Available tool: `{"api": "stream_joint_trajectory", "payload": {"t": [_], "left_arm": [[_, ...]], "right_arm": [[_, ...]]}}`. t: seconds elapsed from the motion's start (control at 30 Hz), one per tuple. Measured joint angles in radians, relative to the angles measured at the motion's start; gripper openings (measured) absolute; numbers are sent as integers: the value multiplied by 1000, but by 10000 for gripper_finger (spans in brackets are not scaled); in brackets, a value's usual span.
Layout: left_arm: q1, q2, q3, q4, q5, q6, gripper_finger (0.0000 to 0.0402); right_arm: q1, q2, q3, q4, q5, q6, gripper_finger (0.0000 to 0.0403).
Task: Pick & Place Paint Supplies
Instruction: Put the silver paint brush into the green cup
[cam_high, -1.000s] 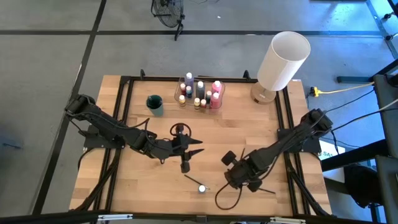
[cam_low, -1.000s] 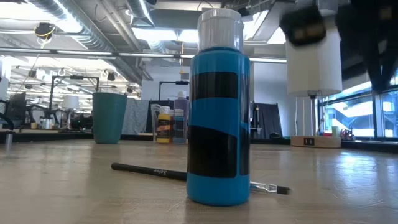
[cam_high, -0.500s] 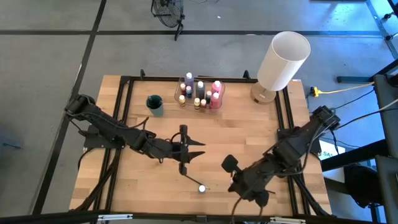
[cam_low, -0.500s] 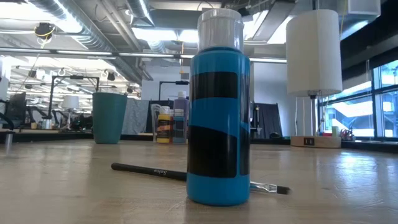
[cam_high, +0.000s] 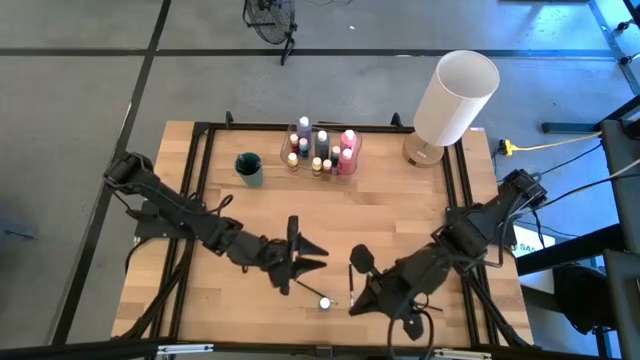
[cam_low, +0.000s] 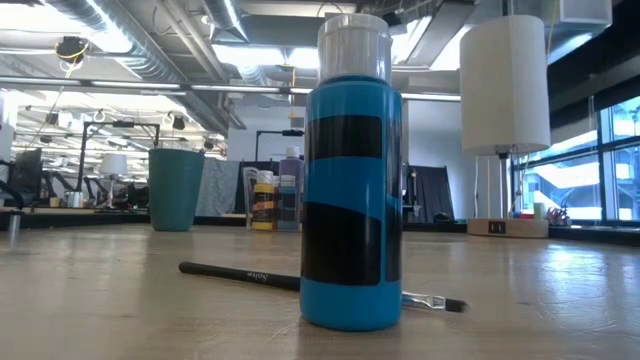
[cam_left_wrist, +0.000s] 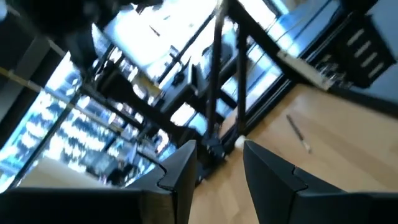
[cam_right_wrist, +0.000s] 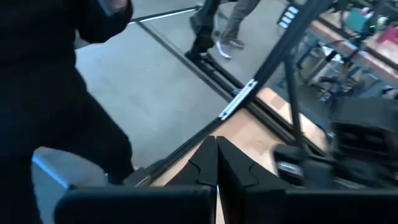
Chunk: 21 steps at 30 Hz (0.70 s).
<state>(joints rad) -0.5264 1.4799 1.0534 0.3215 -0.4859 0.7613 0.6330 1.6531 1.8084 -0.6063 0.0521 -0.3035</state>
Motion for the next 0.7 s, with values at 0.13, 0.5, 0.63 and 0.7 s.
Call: {"api": "stream_joint_trajectory", "payload": {"t": [0.13, 0.5, 0.63, 0.7], "left_arm": [[-11, 0, 0, 69, 37, -6, 127], [-2, 0, 0, 179, 11, -93, 127], [-1, 0, 0, 174, 53, -144, 127], [-1, 0, 0, 175, 63, -171, 127]], "right_arm": [[-40, 0, 0, 17, 0, 0, 0], [-69, 0, 0, 45, 0, 0, 0], [-72, 0, 0, 42, 0, -4, 0], [-75, 0, 0, 36, -1, -5, 0]]}}
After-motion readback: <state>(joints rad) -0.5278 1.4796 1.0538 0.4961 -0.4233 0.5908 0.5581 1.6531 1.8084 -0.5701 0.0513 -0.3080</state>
